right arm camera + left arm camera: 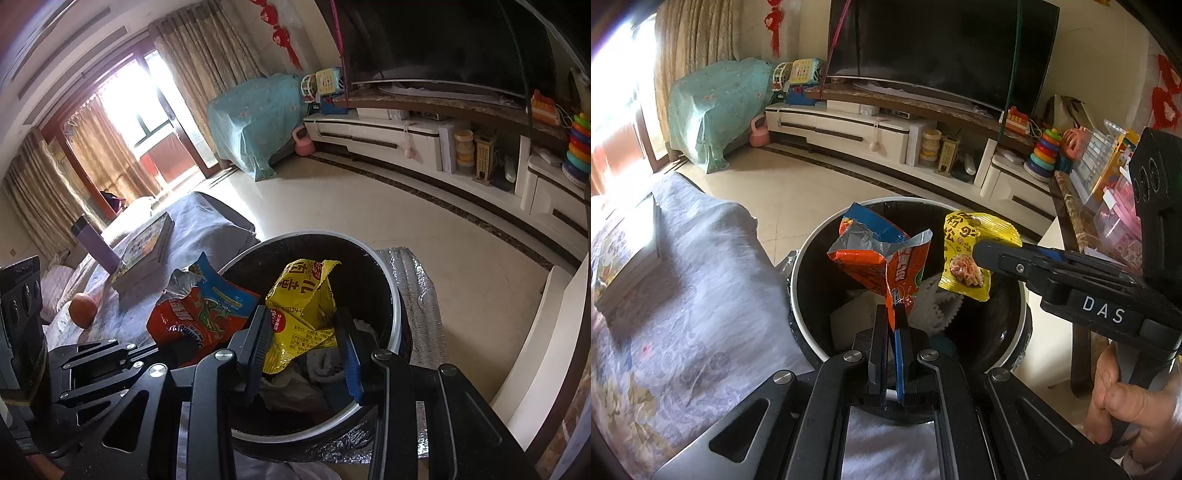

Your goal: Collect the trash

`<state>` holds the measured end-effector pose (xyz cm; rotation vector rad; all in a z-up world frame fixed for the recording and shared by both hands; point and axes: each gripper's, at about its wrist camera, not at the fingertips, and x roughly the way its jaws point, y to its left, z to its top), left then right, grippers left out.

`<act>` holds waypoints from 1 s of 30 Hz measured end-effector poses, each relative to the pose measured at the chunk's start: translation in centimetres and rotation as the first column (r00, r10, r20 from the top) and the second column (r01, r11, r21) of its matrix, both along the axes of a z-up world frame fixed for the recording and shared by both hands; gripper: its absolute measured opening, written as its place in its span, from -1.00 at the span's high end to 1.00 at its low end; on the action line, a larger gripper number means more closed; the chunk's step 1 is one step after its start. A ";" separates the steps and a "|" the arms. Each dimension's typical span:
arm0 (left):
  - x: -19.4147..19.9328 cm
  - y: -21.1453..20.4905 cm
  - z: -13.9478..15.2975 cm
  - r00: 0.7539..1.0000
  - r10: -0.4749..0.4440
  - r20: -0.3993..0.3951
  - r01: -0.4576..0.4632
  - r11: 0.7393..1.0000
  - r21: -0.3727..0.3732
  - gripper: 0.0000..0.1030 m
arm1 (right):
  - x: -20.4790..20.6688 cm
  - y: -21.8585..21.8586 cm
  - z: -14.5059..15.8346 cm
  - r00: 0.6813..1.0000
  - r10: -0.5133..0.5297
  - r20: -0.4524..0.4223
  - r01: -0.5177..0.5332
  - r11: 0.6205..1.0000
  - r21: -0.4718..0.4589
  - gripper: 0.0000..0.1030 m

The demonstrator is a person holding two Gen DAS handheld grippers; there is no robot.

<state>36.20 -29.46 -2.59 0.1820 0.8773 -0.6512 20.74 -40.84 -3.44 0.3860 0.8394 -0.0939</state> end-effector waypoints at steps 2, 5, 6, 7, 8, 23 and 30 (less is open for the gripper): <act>0.1 0.0 -0.1 1.000 0.002 -0.006 -0.002 1.000 0.002 0.97 | 0.1 -0.1 -0.1 1.000 -0.001 -0.005 0.001 1.000 0.002 0.28; 0.3 0.1 0.0 1.000 0.004 -0.015 -0.004 1.000 -0.001 0.93 | 0.2 -0.2 -0.3 1.000 0.000 -0.013 0.001 1.000 0.005 0.25; 0.4 0.0 0.0 1.000 0.004 -0.014 -0.004 1.000 0.000 0.93 | 0.2 -0.1 -0.3 1.000 0.000 -0.014 0.000 1.000 0.004 0.24; 0.4 0.0 0.0 1.000 0.005 -0.011 -0.005 1.000 0.002 0.93 | 0.3 0.0 -0.3 1.000 0.002 -0.014 -0.002 1.000 0.004 0.24; 0.4 0.0 0.0 1.000 0.004 -0.011 -0.004 1.000 0.002 0.92 | 0.3 0.0 -0.3 1.000 0.002 -0.015 -0.002 1.000 0.003 0.24; -3.2 5.0 0.9 0.994 0.106 0.007 -0.105 0.991 -0.080 -0.11 | -2.4 0.2 1.4 0.996 -0.042 0.077 0.036 0.997 0.068 -0.67; -7.0 9.3 1.1 0.985 0.173 0.010 -0.170 0.976 -0.139 -0.25 | -5.1 1.7 1.9 0.992 -0.065 0.112 0.053 0.994 0.100 -0.77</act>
